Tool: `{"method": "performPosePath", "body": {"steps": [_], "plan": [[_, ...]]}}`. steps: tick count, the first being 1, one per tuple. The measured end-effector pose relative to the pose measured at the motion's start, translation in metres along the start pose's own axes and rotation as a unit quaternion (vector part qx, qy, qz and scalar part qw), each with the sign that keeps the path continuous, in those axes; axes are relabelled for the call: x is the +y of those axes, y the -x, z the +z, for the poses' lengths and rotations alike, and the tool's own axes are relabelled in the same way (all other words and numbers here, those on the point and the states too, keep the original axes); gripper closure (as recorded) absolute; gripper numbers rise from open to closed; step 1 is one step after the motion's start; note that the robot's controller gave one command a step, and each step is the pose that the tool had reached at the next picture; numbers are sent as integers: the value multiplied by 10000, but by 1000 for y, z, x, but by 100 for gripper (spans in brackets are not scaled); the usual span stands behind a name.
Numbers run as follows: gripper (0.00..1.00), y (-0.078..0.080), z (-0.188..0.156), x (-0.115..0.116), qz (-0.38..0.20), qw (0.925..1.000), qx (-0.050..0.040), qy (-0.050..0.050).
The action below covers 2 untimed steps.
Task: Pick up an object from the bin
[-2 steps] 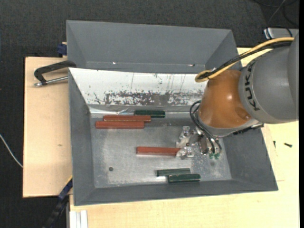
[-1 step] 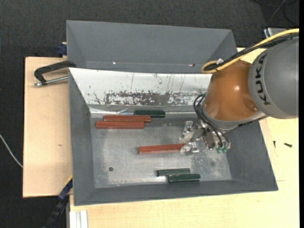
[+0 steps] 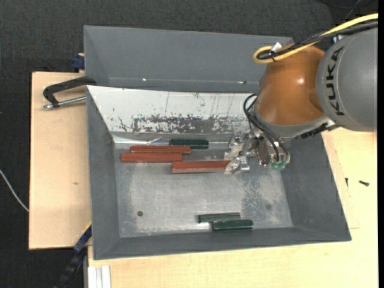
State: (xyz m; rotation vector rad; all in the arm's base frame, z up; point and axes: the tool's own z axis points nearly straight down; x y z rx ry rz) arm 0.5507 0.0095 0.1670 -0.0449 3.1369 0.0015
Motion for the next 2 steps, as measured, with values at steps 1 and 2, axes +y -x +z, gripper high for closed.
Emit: {"method": "performPosePath", "body": {"steps": [1, 2], "plan": [[100, -1, -16, 16, -161, 9999, 0, 0], [100, -1, -72, 17, 320, 9995, 14, 0]]}}
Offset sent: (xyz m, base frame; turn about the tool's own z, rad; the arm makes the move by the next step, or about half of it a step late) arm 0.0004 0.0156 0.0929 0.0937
